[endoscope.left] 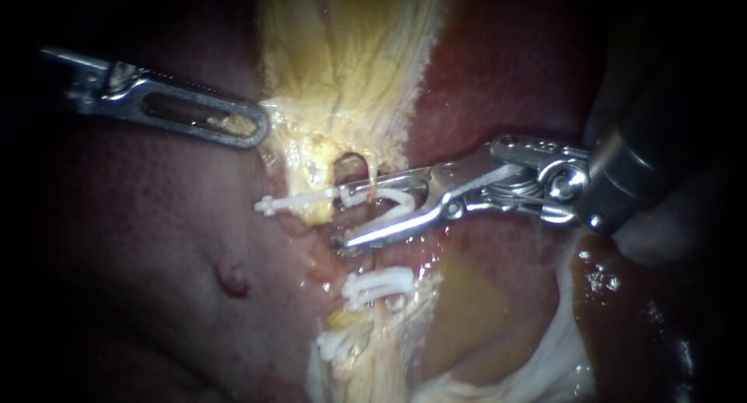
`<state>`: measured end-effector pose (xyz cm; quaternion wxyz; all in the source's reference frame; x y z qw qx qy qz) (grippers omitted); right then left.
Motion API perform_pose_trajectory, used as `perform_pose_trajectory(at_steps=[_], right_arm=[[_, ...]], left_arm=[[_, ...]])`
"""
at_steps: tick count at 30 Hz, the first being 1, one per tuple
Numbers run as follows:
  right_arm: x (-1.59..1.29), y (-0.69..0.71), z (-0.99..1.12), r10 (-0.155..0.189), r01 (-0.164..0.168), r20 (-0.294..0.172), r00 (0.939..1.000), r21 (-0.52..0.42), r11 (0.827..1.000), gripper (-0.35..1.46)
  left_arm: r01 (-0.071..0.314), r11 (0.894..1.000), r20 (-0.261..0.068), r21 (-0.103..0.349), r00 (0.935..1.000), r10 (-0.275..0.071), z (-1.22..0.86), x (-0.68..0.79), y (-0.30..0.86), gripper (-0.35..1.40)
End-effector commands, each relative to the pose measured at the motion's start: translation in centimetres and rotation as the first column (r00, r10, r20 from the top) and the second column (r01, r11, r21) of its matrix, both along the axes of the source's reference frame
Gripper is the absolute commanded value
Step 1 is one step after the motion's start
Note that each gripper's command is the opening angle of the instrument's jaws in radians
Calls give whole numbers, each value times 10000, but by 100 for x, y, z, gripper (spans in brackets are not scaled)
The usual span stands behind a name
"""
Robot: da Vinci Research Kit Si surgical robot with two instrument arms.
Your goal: Clipping third clip right tube
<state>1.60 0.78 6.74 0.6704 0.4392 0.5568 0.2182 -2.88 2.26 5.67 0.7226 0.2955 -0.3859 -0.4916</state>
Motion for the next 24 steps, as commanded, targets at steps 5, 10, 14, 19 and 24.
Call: perform_pose_trajectory(at_steps=[5,10,14,19,24], right_arm=[[0,-2,-4,7,-3,-218,9998,146,9999,46],[-4,0,-10,230,-207,-605,9979,382,9991,46],[-6,2,-18,286,-231,-895,9956,612,9979,46],[-8,3,-29,275,-160,-1343,9906,860,9962,46],[-7,1,-39,312,-170,-1537,9876,929,9955,46]], left_arm=[[-4,10000,6,2,10000,4,0,0,0,-35],[-9,10000,10,4,10000,9,1,2,1,-35],[-10,10000,11,5,10000,10,1,2,1,-35],[-10,10000,11,5,10000,10,1,2,1,-35],[-9,10000,10,5,10000,9,2,2,1,-35]])
